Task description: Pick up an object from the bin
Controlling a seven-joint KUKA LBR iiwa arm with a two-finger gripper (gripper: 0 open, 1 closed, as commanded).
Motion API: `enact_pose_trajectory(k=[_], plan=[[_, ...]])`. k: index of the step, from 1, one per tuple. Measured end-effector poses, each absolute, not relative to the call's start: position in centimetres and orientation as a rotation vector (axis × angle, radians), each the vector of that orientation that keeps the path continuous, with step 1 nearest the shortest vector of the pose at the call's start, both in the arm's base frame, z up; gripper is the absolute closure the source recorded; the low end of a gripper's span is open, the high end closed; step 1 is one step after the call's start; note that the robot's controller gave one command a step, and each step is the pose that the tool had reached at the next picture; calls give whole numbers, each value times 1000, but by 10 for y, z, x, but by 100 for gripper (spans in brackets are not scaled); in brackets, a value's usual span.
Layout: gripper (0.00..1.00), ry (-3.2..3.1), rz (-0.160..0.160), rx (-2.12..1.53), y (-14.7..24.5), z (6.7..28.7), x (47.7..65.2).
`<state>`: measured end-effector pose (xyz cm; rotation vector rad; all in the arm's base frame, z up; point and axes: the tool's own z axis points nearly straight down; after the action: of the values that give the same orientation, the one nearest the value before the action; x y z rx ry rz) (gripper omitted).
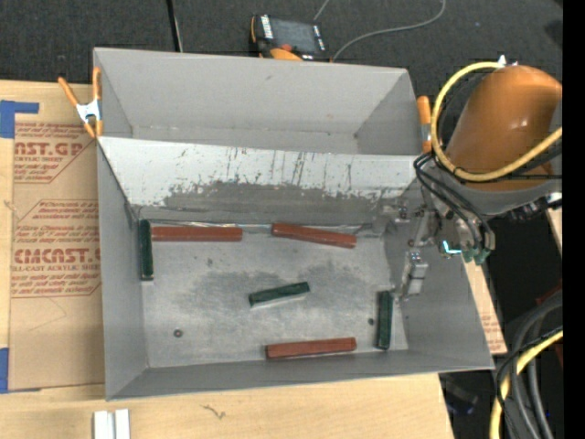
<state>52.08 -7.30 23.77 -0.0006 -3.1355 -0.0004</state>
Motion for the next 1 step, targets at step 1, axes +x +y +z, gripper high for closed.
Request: enact_pose_trajectory(k=[1], plan=[[0,-3039,-4,783,62,68,516]])
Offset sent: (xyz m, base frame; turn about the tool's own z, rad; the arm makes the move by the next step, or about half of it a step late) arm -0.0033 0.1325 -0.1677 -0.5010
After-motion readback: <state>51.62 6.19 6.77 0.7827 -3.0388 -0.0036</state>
